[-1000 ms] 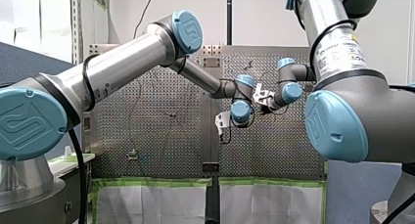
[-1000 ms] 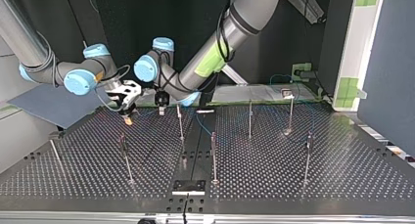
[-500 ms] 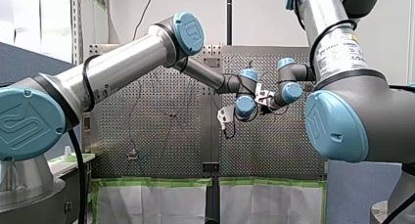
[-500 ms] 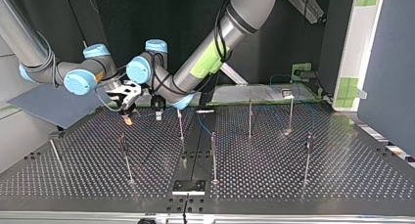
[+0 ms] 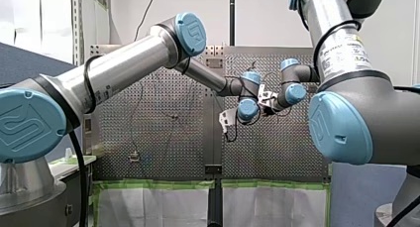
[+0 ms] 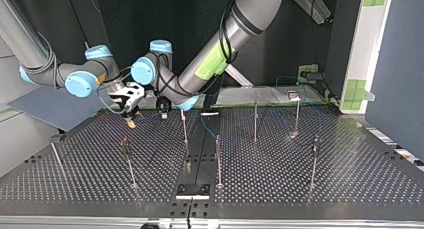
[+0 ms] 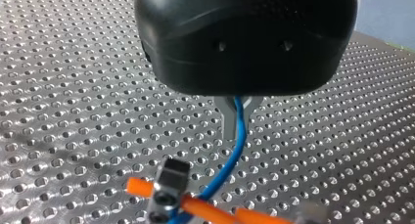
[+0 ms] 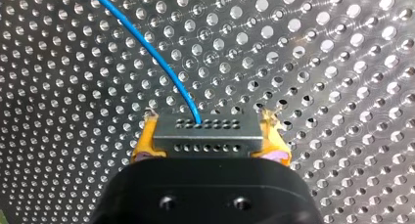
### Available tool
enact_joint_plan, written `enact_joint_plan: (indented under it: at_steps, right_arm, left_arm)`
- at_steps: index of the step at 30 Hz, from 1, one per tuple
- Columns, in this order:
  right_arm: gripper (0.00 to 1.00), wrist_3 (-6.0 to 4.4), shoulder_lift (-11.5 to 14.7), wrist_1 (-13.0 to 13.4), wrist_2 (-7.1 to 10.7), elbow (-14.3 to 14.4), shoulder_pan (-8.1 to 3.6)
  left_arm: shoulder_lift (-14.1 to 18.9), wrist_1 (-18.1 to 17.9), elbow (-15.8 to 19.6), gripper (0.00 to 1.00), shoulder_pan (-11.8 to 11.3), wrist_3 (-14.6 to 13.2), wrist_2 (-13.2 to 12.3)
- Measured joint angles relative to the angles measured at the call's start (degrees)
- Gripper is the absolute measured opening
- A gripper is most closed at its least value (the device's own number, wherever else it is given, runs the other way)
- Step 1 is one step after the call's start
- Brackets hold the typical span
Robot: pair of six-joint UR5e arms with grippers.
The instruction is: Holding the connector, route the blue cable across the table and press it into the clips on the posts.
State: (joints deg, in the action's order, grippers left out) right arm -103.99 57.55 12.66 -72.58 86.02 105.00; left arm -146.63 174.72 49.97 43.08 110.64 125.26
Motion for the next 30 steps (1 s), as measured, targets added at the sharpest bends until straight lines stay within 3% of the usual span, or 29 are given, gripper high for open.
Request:
enact_joint_plan:
  at_steps: [5,12,21,30]
  right_arm:
    - [0.0,0.23,0.09,-0.45,0.06,-0.58,0.0]
    - [0.0,1.08,1.61,-3.11,0.11,-1.8,-0.01]
    - [0.0,-0.17,5.99,-4.5,0.56,-2.64,-0.02]
    - [0.0,-0.34,10.46,-7.01,0.76,-3.66,-0.01]
  left_arm:
    - [0.03,0.54,-0.94,0.0,-0.07,0.2,0.02]
    - [0.13,1.51,-2.3,0.0,0.04,0.38,0.02]
    - [3.56,5.26,-3.56,0.0,0.6,0.87,1.91]
    - [8.13,8.91,-3.52,0.0,1.38,0.89,5.69]
